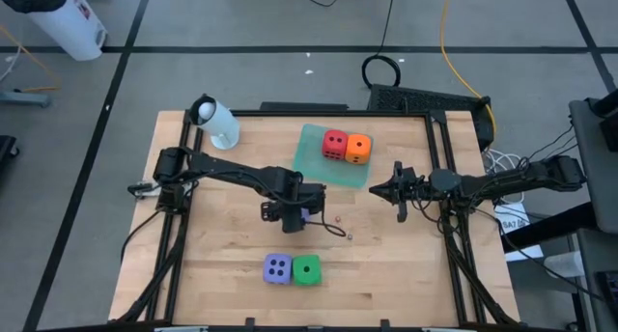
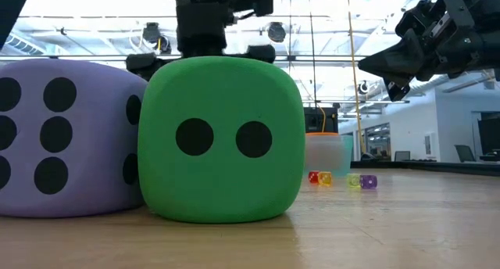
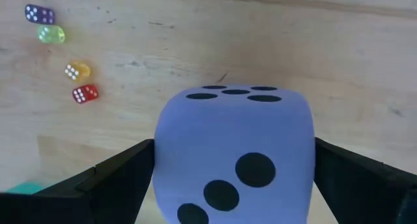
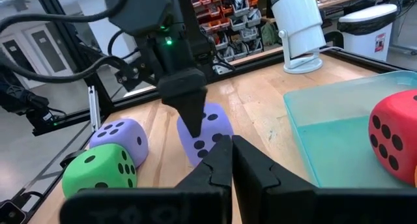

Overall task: Pick & Place Dice
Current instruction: Put the top large purple die into the green bin

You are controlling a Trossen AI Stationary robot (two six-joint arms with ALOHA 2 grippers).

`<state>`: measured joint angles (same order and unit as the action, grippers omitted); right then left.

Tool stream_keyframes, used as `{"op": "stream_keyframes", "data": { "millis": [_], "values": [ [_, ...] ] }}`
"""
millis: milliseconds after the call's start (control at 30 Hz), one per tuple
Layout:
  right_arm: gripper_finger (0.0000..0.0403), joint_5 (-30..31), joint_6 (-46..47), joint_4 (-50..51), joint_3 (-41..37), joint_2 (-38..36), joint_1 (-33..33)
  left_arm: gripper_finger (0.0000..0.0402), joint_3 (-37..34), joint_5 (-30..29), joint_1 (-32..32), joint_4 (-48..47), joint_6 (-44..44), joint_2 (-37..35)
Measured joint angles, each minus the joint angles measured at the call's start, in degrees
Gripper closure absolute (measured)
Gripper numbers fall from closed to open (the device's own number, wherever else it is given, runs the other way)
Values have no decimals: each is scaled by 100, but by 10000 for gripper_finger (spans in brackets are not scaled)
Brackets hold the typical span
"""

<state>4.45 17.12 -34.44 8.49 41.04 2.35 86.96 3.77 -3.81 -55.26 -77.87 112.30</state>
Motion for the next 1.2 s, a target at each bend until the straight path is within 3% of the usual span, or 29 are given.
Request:
{"op": "stream_keyframes", "data": {
  "millis": [300, 567, 933, 1067, 1200],
  "values": [
    [403, -2, -22, -4, -2, 2, 2, 3, -7, 465, 276, 4, 615, 201],
    [403, -2, -90, -7, -2, 2, 1, 46, -25, 368, 306, 65, 1991, 104],
    [403, -2, -89, -92, -2, 0, 1, 24, -51, 118, 698, 360, 2851, -951],
    [403, -2, -87, -93, -2, 0, 0, 36, -35, -370, 1059, 1301, 2884, -1530],
    [403, -2, -85, -125, -2, 0, 0, 37, -31, -265, 1568, 2436, 3009, -1691]
  ]
}}
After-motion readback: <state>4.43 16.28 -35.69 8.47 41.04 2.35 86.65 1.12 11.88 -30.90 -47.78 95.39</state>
